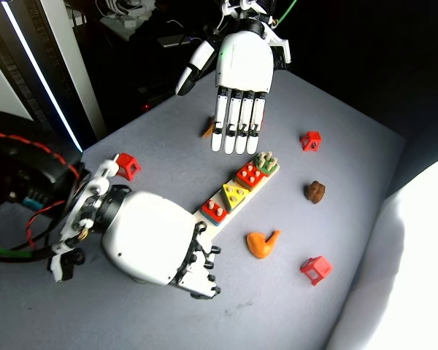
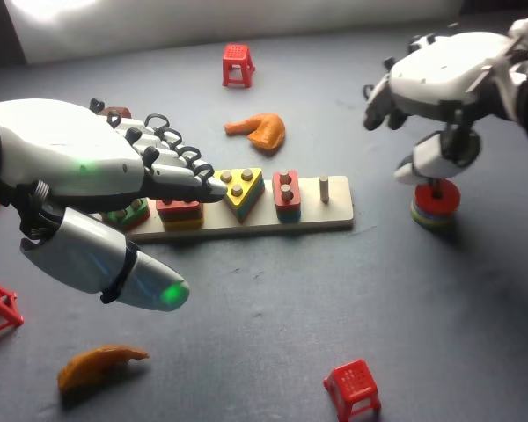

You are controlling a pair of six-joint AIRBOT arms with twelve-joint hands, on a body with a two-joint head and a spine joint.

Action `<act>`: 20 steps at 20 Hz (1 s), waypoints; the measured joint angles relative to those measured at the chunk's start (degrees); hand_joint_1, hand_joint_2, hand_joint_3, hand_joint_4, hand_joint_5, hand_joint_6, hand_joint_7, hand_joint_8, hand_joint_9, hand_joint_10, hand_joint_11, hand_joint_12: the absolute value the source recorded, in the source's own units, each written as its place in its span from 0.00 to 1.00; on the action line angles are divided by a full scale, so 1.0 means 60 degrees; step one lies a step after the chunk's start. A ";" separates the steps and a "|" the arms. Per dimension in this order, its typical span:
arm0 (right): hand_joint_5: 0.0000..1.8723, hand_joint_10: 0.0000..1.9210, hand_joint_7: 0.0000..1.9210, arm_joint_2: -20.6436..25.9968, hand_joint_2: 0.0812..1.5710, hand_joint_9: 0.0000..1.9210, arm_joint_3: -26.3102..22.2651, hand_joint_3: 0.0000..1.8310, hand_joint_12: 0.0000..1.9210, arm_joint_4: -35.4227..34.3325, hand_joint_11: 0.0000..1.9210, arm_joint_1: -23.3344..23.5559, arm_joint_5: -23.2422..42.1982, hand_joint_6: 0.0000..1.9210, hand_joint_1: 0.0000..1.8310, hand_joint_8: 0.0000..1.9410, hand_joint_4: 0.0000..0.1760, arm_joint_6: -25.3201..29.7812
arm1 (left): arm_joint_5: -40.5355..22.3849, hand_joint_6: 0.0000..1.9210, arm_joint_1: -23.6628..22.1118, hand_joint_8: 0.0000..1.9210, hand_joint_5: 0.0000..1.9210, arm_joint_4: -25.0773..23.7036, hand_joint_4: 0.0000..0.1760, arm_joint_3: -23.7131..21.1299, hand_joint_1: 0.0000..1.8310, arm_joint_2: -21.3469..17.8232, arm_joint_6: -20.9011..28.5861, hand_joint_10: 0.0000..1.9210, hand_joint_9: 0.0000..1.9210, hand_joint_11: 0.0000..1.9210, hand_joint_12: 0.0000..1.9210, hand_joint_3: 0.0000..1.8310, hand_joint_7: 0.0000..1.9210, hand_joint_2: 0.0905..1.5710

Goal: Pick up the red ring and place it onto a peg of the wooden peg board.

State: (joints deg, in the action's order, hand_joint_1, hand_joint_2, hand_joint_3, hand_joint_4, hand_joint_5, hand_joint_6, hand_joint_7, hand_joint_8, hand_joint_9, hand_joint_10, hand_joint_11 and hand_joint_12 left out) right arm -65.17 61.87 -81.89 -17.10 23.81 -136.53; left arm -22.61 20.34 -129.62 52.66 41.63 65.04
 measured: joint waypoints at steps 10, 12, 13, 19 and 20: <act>0.26 0.29 0.32 0.0226 0.58 0.19 -0.0117 0.00 0.71 -0.0178 0.00 -0.1180 0.0055 0.02 0.55 0.01 0.00 -0.0015 | 0.0200 0.00 0.0004 0.00 0.04 -0.1384 0.00 -0.0084 0.00 0.0000 0.1257 0.00 0.01 0.01 0.01 0.00 0.03 0.68; 0.26 0.29 0.32 0.0200 0.56 0.18 -0.0036 0.00 0.70 -0.0157 0.00 -0.1180 0.0058 0.02 0.57 0.00 0.00 -0.0015 | 0.0255 0.00 0.0000 0.01 0.03 -0.1457 0.00 -0.0102 0.00 0.0004 0.1257 0.00 0.02 0.01 0.01 0.00 0.03 0.68; 0.27 0.30 0.33 0.0160 0.56 0.20 0.0040 0.00 0.71 -0.0142 0.00 -0.1180 0.0073 0.02 0.57 0.01 0.00 -0.0015 | 0.0295 0.00 0.0000 0.00 0.03 -0.1468 0.00 -0.0120 0.00 0.0004 0.1257 0.00 0.02 0.01 0.01 0.00 0.03 0.68; 0.35 0.42 0.43 0.0026 0.63 0.26 0.0171 0.01 0.79 -0.0164 0.01 -0.1180 0.0109 0.05 0.64 0.06 0.00 -0.0015 | 0.0306 0.00 0.0000 0.00 0.03 -0.1599 0.00 -0.0142 0.00 0.0000 0.1257 0.00 0.01 0.01 0.02 0.00 0.02 0.69; 0.35 0.41 0.43 0.0011 0.63 0.27 0.0168 0.01 0.79 -0.0160 0.01 -0.1180 0.0109 0.05 0.64 0.06 0.00 -0.0015 | 0.0313 0.00 0.0000 0.00 0.03 -0.1606 0.00 -0.0168 0.00 0.0004 0.1260 0.00 0.01 0.00 0.01 0.00 0.02 0.69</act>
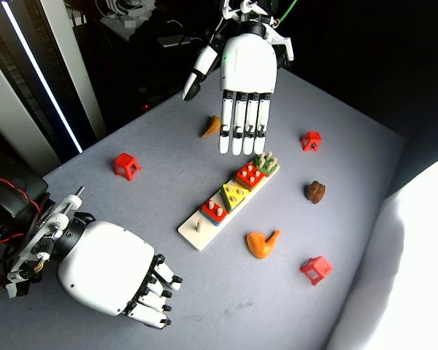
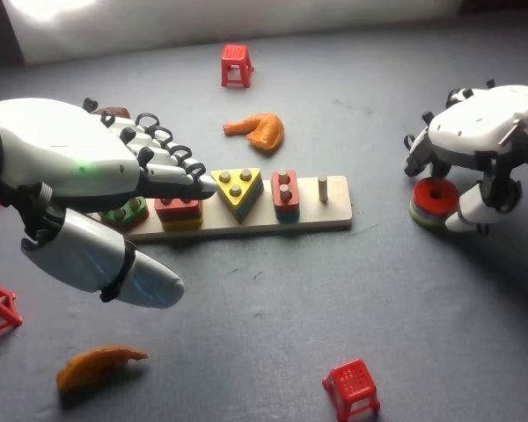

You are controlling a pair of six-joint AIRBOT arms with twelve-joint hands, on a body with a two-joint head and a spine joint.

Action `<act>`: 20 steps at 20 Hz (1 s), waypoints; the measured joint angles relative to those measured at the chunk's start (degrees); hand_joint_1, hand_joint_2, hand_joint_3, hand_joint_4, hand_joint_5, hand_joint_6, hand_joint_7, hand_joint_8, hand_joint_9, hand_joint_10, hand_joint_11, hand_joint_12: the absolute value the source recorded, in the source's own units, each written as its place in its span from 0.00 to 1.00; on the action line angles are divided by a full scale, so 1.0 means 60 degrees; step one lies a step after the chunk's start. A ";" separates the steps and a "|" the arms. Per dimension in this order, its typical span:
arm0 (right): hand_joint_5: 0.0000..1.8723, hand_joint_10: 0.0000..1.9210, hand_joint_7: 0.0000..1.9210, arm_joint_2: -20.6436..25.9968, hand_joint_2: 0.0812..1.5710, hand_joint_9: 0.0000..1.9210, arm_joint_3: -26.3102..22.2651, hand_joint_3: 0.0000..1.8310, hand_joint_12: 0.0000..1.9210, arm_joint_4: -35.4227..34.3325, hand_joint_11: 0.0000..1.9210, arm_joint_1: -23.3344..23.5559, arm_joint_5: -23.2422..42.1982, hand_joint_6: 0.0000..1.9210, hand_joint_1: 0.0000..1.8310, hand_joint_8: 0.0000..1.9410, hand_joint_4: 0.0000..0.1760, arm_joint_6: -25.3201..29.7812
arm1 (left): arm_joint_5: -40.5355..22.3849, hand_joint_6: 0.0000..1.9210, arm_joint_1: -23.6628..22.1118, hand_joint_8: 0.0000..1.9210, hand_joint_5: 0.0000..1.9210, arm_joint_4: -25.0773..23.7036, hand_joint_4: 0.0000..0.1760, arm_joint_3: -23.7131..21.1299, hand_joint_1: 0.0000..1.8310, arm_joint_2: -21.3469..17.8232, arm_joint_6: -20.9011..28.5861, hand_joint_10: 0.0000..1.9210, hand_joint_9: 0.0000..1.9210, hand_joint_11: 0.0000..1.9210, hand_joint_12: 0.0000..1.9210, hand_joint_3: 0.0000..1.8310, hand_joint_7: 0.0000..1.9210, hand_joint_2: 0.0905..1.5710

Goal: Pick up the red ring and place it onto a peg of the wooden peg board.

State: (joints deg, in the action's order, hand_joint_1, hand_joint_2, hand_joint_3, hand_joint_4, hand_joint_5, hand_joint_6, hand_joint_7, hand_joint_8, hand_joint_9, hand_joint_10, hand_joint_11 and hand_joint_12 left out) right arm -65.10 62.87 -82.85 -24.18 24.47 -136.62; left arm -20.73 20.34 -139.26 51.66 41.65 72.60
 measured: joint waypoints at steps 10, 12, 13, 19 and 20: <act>0.47 0.65 0.53 -0.0113 0.71 0.41 0.0004 0.00 0.83 0.0091 0.18 -0.0058 0.0058 0.56 0.73 0.49 0.00 0.0000 | 0.0142 0.00 0.0007 0.00 0.02 -0.0113 0.00 -0.0040 0.00 0.0000 0.0171 0.00 0.00 0.01 0.00 0.00 0.01 0.68; 0.46 0.69 0.53 -0.0113 0.71 0.41 0.0000 0.00 0.81 0.0091 0.21 -0.0058 0.0058 0.60 0.74 0.46 0.00 0.0004 | 0.0208 0.00 0.0066 0.00 0.02 -0.0117 0.00 -0.0040 0.00 0.0000 0.0186 0.00 0.00 0.01 0.00 0.00 0.01 0.68; 0.45 0.71 0.52 -0.0113 0.72 0.41 0.0004 0.00 0.81 0.0091 0.21 -0.0051 0.0062 0.61 0.74 0.49 0.00 0.0000 | 0.0229 0.00 0.0091 0.00 0.02 -0.0120 0.00 -0.0040 0.00 -0.0004 0.0208 0.00 0.00 0.01 0.01 0.00 0.01 0.68; 0.44 0.71 0.51 -0.0168 0.72 0.41 0.0040 0.00 0.80 0.0033 0.21 0.0525 -0.0142 0.63 0.74 0.50 0.00 -0.0299 | 0.0299 0.00 0.0113 0.00 0.02 -0.0189 0.00 -0.0044 0.00 -0.0004 0.0372 0.00 0.00 0.00 0.00 0.00 0.01 0.69; 0.45 0.71 0.51 -0.0226 0.72 0.41 0.0091 0.00 0.80 0.0044 0.21 0.0645 -0.0200 0.62 0.74 0.50 0.00 -0.0364 | 0.0350 0.00 0.0109 0.00 0.02 -0.0769 0.00 -0.0044 0.00 0.0000 0.0860 0.00 0.00 0.00 0.00 0.00 0.01 0.68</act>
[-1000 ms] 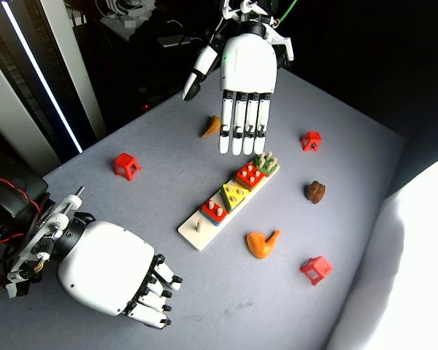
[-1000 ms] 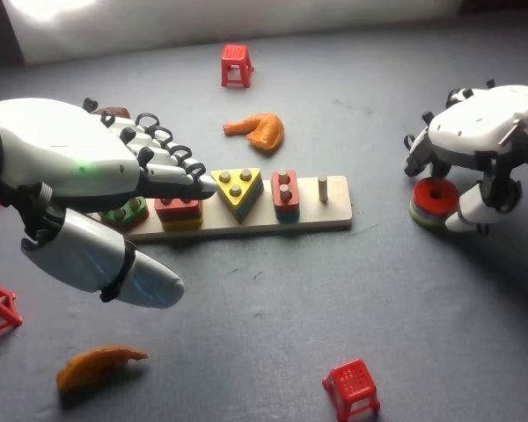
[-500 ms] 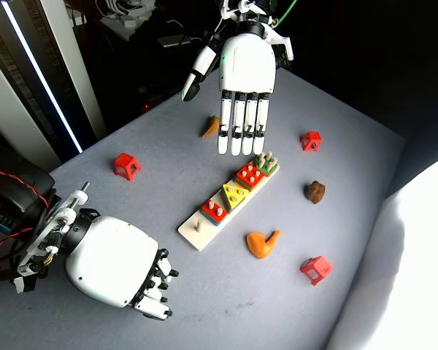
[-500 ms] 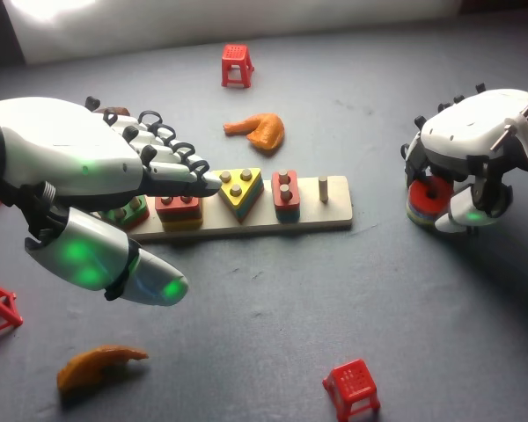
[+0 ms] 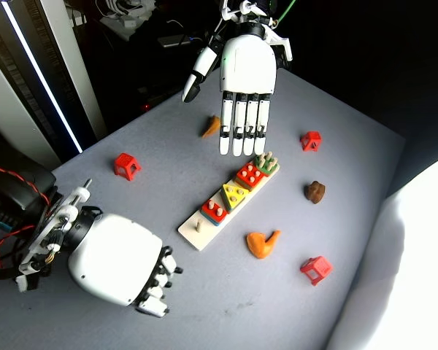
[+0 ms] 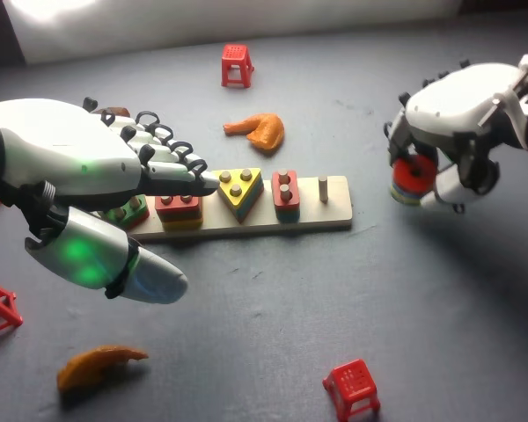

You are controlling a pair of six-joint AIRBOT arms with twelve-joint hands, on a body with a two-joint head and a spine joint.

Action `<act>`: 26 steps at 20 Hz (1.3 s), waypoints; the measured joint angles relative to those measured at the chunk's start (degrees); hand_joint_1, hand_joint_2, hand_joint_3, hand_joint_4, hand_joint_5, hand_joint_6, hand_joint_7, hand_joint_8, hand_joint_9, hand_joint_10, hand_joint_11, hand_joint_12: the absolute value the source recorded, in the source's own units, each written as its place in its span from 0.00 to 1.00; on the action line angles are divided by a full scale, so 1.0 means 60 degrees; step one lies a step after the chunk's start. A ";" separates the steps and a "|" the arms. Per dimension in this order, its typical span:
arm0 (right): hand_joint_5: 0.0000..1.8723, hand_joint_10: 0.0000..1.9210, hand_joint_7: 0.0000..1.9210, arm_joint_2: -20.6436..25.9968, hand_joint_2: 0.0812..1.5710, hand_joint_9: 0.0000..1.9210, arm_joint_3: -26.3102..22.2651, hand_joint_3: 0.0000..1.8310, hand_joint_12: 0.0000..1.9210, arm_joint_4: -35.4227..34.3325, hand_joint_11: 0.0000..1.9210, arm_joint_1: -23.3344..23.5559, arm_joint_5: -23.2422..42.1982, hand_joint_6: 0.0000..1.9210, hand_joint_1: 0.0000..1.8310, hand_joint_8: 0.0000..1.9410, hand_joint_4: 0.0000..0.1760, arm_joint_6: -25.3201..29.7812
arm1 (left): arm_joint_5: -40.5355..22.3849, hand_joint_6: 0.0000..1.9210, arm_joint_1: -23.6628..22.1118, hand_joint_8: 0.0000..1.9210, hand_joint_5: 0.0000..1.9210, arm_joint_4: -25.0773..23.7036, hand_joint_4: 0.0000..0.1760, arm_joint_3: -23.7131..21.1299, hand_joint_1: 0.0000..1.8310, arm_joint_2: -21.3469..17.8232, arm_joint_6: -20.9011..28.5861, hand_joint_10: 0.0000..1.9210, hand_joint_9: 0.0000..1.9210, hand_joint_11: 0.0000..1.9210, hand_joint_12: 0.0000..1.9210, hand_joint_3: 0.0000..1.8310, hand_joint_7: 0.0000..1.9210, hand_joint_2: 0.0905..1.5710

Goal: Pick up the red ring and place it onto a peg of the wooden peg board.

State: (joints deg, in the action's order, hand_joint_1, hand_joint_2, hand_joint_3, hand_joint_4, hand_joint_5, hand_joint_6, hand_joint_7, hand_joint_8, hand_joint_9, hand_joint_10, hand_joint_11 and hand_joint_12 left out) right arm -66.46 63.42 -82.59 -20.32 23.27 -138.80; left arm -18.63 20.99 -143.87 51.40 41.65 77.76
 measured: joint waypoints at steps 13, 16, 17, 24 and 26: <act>0.47 0.69 0.51 -0.1155 0.71 0.42 0.1045 0.00 0.80 0.0058 0.21 0.1388 -0.1679 0.60 0.74 0.48 0.00 -0.0463 | 0.0102 0.00 -0.0131 0.00 0.02 -0.2084 0.00 -0.0069 0.00 -0.0004 0.1796 0.00 0.00 0.01 0.01 0.00 0.01 0.69; 0.47 0.70 0.51 -0.1326 0.71 0.41 0.1024 0.00 0.78 0.0055 0.21 0.1395 -0.1909 0.61 0.74 0.48 0.00 -0.0492 | 0.0073 0.00 -0.0131 0.01 0.03 -0.2131 0.00 -0.0069 0.00 -0.0004 0.1800 0.00 0.01 0.01 0.01 0.00 0.02 0.68; 0.46 0.70 0.50 -0.1333 0.72 0.40 0.0936 0.00 0.78 0.0058 0.21 0.1384 -0.1938 0.63 0.74 0.49 0.00 -0.0561 | 0.0076 0.00 -0.0131 0.01 0.03 -0.2138 0.00 -0.0069 0.00 -0.0004 0.1800 0.00 0.01 0.01 0.01 0.00 0.02 0.68; 0.46 0.71 0.50 -0.1322 0.72 0.40 0.0761 0.00 0.79 0.0124 0.21 0.1031 -0.1953 0.63 0.74 0.49 0.00 -0.0805 | 0.0084 0.00 -0.0131 0.00 0.02 -0.2208 0.00 -0.0087 0.00 -0.0004 0.1800 0.00 0.00 0.00 0.00 0.00 0.01 0.67; 0.46 0.70 0.51 -0.1322 0.72 0.41 0.0761 0.00 0.78 0.0124 0.21 0.1024 -0.1927 0.62 0.74 0.48 0.00 -0.0812 | 0.0066 0.00 -0.0131 0.00 0.01 -0.2218 0.00 -0.0091 0.00 0.0000 0.1800 0.00 0.00 0.00 0.00 0.00 0.01 0.68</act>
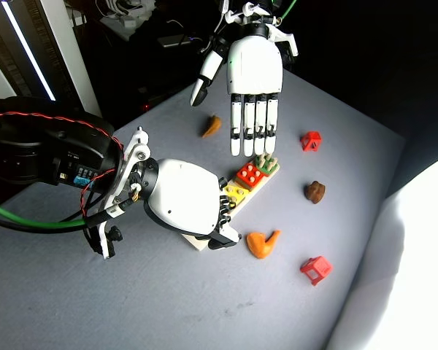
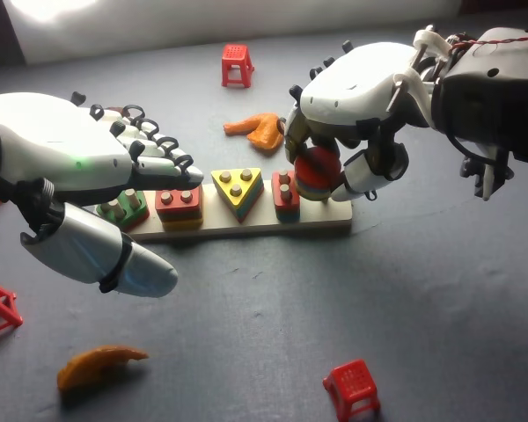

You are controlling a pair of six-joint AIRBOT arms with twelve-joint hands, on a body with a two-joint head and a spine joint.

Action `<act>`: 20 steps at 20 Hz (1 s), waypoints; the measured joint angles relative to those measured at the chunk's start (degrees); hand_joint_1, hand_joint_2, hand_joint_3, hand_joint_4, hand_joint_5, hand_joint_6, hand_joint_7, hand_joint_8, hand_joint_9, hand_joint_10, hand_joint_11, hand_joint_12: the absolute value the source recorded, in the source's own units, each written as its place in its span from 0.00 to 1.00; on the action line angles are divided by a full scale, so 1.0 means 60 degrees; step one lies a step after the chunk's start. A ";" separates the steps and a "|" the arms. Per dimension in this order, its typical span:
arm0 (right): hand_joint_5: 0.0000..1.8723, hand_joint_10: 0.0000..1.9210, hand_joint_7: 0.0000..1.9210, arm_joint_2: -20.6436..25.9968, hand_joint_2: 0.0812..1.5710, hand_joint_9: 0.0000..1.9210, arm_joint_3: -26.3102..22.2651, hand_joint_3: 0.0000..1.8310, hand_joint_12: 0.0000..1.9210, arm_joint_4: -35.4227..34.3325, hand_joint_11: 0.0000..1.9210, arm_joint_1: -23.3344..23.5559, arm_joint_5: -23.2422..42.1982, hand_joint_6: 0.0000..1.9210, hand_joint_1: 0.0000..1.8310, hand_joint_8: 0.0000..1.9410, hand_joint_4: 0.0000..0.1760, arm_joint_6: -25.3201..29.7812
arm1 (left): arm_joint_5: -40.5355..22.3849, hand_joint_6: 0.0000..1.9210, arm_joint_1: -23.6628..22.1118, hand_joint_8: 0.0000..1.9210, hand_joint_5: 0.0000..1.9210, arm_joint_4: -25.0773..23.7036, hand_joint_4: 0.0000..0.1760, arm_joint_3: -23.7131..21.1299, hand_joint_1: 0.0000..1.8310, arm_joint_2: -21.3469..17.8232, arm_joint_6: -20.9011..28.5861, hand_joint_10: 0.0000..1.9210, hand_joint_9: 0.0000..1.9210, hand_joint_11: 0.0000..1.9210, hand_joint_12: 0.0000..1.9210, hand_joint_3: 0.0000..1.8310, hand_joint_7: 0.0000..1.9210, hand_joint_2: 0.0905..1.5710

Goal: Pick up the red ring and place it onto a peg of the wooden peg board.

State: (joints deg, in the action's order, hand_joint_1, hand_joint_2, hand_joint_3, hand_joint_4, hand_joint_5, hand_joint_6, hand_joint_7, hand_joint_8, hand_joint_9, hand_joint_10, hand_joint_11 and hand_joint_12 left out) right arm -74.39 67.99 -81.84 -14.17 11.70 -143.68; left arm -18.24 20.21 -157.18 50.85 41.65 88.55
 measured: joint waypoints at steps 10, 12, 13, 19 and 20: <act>0.47 0.70 0.51 0.0025 0.72 0.40 0.0040 0.00 0.78 -0.0004 0.21 -0.0051 0.0138 0.63 0.74 0.47 0.00 0.0004 | 0.0007 0.00 0.0000 0.00 0.01 -0.0102 0.00 -0.0036 0.00 -0.0004 0.0000 0.00 0.00 0.00 0.00 0.00 0.00 0.69; 0.46 0.70 0.50 0.0069 0.72 0.40 0.0040 0.00 0.77 -0.0004 0.21 -0.0058 0.0138 0.64 0.74 0.48 0.00 0.0000 | 0.0007 0.00 0.0000 0.00 0.02 -0.0109 0.00 -0.0036 0.00 0.0000 0.0000 0.00 0.00 0.01 0.00 0.00 0.01 0.68; 0.46 0.70 0.50 0.0098 0.72 0.40 0.0040 0.00 0.77 0.0000 0.21 -0.0069 0.0146 0.64 0.74 0.48 0.00 -0.0004 | 0.0004 0.00 0.0000 0.00 0.02 -0.0120 0.00 -0.0036 0.00 -0.0004 0.0000 0.00 0.00 0.01 0.00 0.00 0.01 0.68; 0.45 0.71 0.51 0.0146 0.72 0.40 0.0073 0.00 0.78 -0.0033 0.21 -0.0069 0.0142 0.64 0.74 0.48 0.00 -0.0007 | 0.0007 0.00 0.0000 0.00 0.01 -0.0164 0.00 -0.0036 0.00 -0.0004 0.0000 0.00 0.00 0.00 0.00 0.00 0.00 0.69; 0.45 0.71 0.50 0.0146 0.72 0.40 0.0069 0.00 0.79 -0.0033 0.21 -0.0069 0.0142 0.65 0.74 0.49 0.00 -0.0015 | 0.0007 0.00 0.0000 0.00 0.01 -0.0164 0.00 -0.0036 0.00 -0.0004 0.0000 0.00 0.01 0.01 0.00 0.00 0.01 0.68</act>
State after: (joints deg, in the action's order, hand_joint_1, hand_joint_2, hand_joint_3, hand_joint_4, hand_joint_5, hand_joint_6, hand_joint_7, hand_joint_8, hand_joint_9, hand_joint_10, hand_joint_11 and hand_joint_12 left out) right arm -73.52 68.40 -82.04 -14.59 12.56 -143.76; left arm -18.20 20.21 -158.17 50.63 41.63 88.55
